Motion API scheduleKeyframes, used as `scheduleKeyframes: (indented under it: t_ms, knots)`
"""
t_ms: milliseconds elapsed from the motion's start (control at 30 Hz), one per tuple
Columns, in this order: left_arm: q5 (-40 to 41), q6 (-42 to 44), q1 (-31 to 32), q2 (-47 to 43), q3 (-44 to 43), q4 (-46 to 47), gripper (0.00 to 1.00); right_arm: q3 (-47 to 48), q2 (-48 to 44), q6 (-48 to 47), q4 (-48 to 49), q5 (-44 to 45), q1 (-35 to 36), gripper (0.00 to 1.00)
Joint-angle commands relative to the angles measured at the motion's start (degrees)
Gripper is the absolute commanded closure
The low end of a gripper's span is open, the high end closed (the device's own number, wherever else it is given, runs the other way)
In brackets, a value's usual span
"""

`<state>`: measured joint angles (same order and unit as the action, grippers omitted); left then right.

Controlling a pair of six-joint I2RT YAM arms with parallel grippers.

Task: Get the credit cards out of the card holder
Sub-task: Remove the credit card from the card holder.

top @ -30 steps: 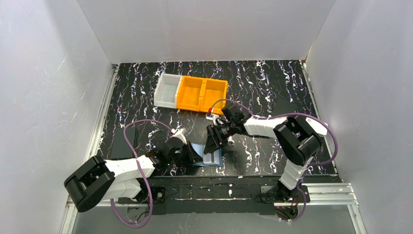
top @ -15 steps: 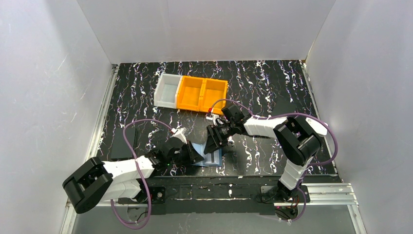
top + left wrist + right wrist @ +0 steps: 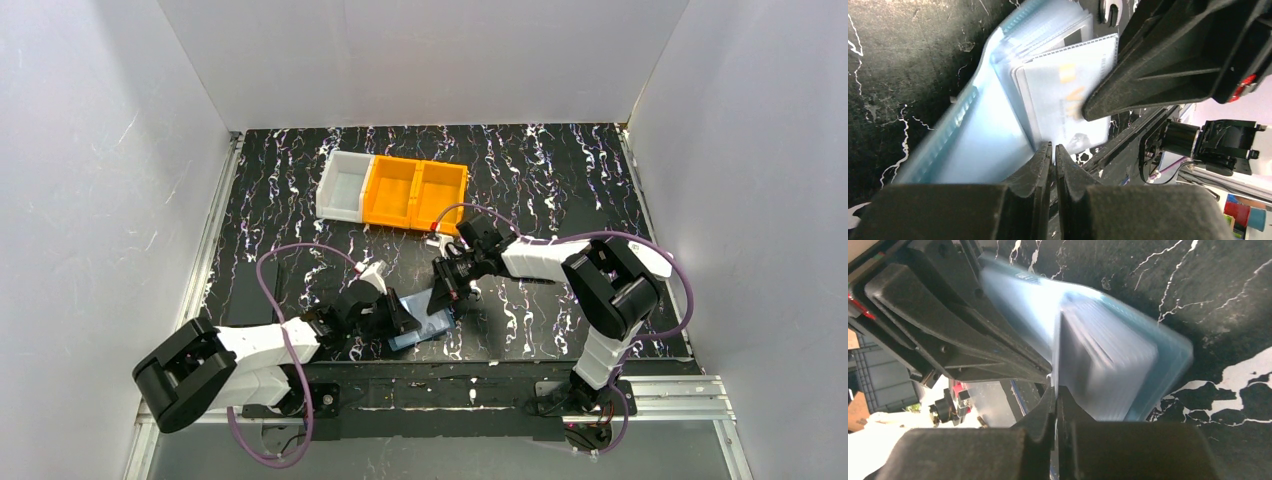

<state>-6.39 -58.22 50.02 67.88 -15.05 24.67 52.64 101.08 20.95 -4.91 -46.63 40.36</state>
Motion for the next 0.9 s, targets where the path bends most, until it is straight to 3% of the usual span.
scheduleKeyframes:
  t_ms: [0,100,300,367,600,867]
  knots:
    - [2.3,-0.8,0.2,-3.1,1.1,0.7,0.92,-0.1,-2.0,-1.1,0.7,-0.1,-1.0,0.99]
    - [2.9,-1.9,0.2,-5.5,2.6,2.4,0.82,-0.4,-2.4,-2.9,1.3,-1.3,-1.7,0.99]
    - [3.8,-3.5,0.2,-11.3,5.4,6.6,0.44,-2.2,-7.6,-11.7,-0.7,-3.8,-3.2,0.99]
    - [3.4,-3.3,0.2,-11.8,5.2,7.2,0.38,-3.4,-9.9,-13.4,-0.4,-4.3,-3.4,0.99]
    - [0.5,-2.4,0.2,-9.4,3.4,12.8,0.36,-5.1,-13.7,-16.8,0.0,-8.7,-5.1,0.99]
    - [-0.2,-1.7,0.2,-8.7,2.9,16.4,0.35,-2.2,-10.8,-24.4,-6.2,-12.7,-5.7,0.99]
